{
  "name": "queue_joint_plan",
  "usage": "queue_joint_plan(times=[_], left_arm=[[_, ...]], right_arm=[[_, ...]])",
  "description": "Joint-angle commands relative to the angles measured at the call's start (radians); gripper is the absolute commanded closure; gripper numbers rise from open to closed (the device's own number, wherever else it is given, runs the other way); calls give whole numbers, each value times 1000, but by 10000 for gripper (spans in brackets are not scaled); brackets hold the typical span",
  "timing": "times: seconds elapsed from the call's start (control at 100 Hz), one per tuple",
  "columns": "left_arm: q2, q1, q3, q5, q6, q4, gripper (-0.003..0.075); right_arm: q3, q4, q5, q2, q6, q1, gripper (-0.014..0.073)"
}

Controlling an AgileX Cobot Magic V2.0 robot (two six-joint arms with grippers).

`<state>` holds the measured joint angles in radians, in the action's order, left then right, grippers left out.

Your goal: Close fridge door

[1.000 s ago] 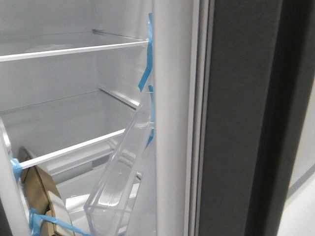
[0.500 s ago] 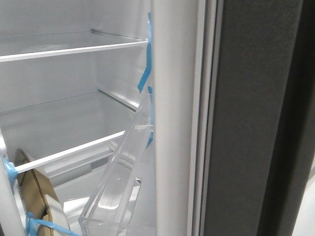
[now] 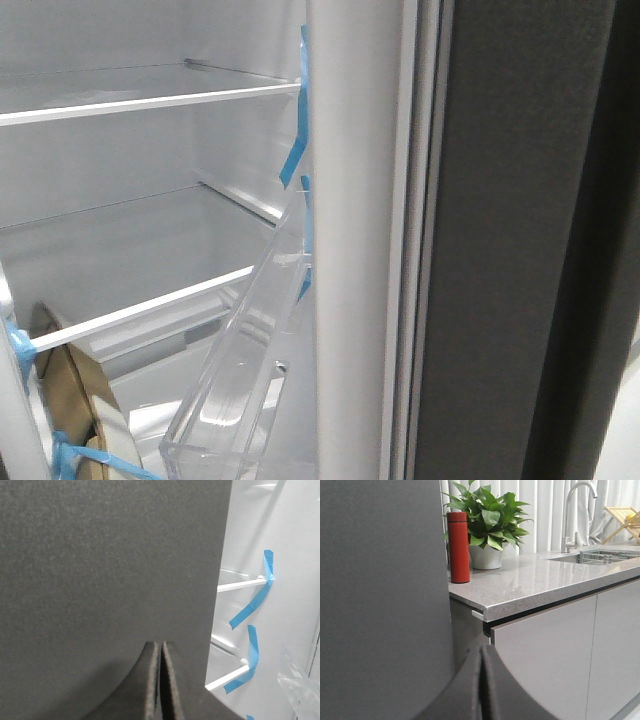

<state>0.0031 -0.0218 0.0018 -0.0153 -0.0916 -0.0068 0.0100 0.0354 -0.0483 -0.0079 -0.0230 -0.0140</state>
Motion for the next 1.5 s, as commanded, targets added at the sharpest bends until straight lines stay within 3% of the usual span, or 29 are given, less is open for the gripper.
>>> queue_joint_plan(times=[0.0,0.98,1.19,1.34,1.49], left_arm=[[19,-2,28,-77,-3,-2,741],[19,-2,28,-77,-3,-2,741],[19,-2,28,-77,-3,-2,741],[19,-2,28,-77,-3,-2,741],[19,-2,28,-77,-3,-2,741]], right_arm=[[13,-2,-74,-10,-8,6,670],[-47,-2,-88,-10,-8,6,670],[-190,-2,30,19,-8,6,670],[-359,-2,147,138,-8,4,670],[-531,-2,166,255,-8,-28,670]])
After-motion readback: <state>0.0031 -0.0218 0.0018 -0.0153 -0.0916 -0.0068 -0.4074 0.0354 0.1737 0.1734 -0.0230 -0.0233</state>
